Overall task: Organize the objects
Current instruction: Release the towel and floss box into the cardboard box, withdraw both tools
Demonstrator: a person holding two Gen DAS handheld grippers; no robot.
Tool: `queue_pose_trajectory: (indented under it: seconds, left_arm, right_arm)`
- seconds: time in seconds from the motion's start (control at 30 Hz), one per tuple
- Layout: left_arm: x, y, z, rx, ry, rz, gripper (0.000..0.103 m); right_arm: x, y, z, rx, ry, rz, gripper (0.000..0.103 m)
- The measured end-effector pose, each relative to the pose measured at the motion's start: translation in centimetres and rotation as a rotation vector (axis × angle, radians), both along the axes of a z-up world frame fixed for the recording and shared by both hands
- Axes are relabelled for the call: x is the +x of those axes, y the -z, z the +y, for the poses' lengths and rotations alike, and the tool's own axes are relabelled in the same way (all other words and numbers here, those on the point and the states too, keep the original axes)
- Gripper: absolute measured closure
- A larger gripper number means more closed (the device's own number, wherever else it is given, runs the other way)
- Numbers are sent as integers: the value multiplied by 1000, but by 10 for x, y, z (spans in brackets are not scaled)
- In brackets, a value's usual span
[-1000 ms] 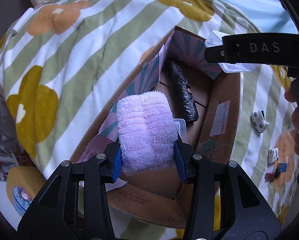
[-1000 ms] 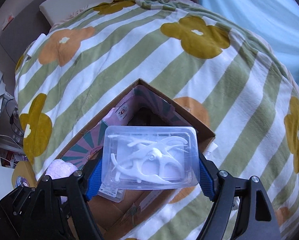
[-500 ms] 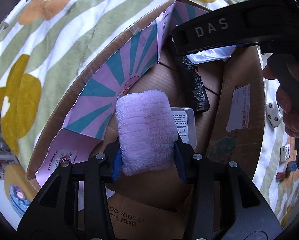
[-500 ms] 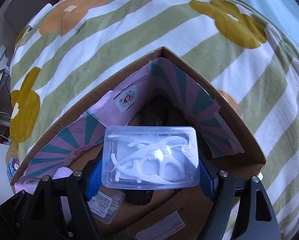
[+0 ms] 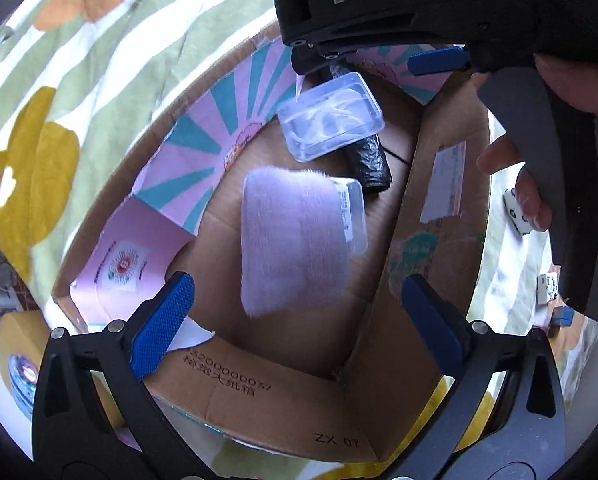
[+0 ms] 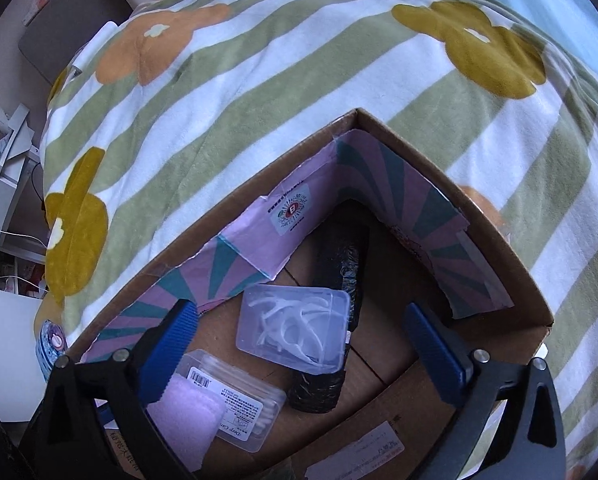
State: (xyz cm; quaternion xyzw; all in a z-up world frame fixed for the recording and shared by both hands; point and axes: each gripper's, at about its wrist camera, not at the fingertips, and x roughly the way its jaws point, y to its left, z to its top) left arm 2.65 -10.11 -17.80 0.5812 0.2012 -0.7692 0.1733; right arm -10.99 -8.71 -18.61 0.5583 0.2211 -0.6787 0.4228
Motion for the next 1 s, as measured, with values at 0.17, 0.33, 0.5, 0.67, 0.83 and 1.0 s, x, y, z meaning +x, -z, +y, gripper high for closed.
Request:
queue_pose_trajectory:
  seconds: [0.17,0.33,0.5,0.67,0.83,1.0]
  left_arm:
    - [0,-4,1,-6,0,0,0]
    - [6,-7,0,-3,-5,11,0]
    - [11,-21,-4,-6,-5,28,0]
    - [13,-44,-3,-29,34,39,0]
    - [13,-71,-2,-46,94,55,0]
    - [10,-101,0,-94,168,79,0]
  right_arm:
    - [7,-2,0,7,-17,16,0]
    - [9,-6,-1,12,-15,19,0]
    - [11,-22,4,5,-3,29,1]
    - [16,-48,14,-5,22,40,1]
    - [25,-81,30,-17,53,54,1]
    - [36,-117,55,-35,117,82,1]
